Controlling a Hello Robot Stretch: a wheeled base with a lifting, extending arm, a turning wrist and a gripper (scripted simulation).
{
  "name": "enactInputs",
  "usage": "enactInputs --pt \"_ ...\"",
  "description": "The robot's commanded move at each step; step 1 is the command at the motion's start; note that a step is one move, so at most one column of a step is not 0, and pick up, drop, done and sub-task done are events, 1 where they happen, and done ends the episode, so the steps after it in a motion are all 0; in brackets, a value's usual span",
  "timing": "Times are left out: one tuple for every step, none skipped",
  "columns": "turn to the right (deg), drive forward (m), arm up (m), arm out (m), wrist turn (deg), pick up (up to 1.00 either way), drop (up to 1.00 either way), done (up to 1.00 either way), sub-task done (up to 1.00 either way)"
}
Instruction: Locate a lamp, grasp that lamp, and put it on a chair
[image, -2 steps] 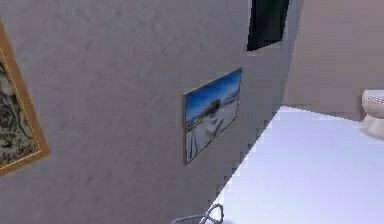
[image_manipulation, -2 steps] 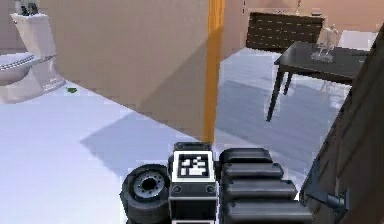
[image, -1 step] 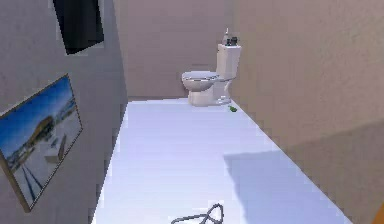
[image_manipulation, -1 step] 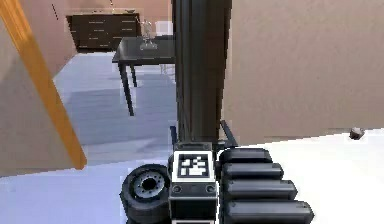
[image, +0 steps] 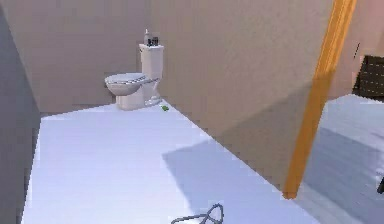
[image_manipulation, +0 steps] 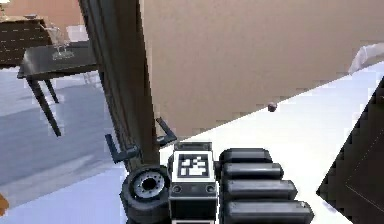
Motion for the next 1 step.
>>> enactInputs --pt "0.0 0.25 0.0 0.0 0.0 0.0 0.0 0.0 0.0"
